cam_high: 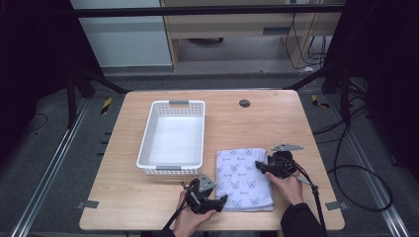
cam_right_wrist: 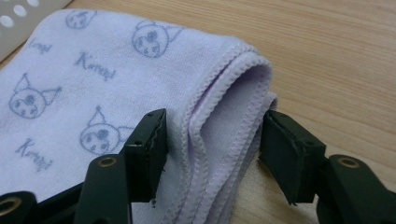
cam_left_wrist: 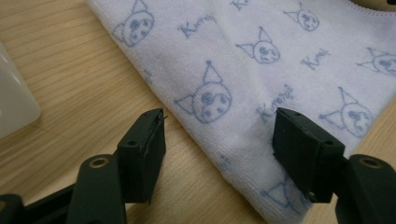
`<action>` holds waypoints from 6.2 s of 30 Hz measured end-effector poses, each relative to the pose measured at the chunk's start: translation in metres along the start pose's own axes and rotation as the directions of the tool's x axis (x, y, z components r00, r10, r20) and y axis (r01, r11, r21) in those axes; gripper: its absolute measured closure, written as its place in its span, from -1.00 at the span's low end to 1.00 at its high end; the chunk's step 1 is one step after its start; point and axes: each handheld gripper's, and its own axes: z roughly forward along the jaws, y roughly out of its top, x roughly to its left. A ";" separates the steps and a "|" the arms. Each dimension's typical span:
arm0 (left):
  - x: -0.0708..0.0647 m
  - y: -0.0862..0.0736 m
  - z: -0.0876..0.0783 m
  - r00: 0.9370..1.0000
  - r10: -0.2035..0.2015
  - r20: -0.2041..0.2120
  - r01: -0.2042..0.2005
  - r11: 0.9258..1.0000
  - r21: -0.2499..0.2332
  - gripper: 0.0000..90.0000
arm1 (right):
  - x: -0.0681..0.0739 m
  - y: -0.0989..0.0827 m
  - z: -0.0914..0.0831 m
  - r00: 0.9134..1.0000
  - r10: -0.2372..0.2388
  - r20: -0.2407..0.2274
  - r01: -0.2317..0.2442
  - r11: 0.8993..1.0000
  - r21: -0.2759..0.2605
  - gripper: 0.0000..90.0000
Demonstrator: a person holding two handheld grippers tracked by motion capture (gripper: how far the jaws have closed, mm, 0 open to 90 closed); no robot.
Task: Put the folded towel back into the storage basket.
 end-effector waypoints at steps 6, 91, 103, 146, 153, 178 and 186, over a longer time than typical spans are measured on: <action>-0.002 0.001 0.001 1.000 0.010 -0.014 -0.009 1.000 0.006 -0.31 | -0.002 -0.002 0.002 0.999 0.039 -0.016 -0.039 0.999 -0.002 -0.03; 0.002 0.048 -0.076 0.997 0.066 0.035 -0.056 0.971 -0.234 0.78 | 0.041 0.050 -0.076 0.999 -0.011 -0.033 0.003 0.970 -0.245 0.62; 0.020 0.064 -0.096 0.997 0.073 0.006 -0.068 0.956 -0.286 0.78 | 0.059 0.078 -0.080 1.000 0.005 0.008 -0.002 0.950 -0.313 0.61; 0.063 0.074 -0.142 0.997 -0.017 -0.075 -0.013 0.923 -0.384 0.79 | 0.111 0.130 -0.074 0.998 -0.044 0.041 0.056 0.917 -0.394 0.62; 0.076 0.071 -0.155 0.995 -0.055 -0.079 0.018 0.913 -0.408 0.79 | 0.129 0.144 -0.065 0.997 -0.069 0.047 0.082 0.910 -0.407 0.62; 0.112 0.065 -0.186 0.982 -0.142 -0.124 0.071 0.888 -0.455 0.79 | 0.168 0.185 -0.038 0.991 -0.132 0.032 0.132 0.896 -0.423 0.62; 0.125 0.063 -0.188 0.974 -0.171 -0.151 0.084 0.885 -0.459 0.79 | 0.179 0.196 -0.023 0.988 -0.153 0.038 0.154 0.894 -0.421 0.62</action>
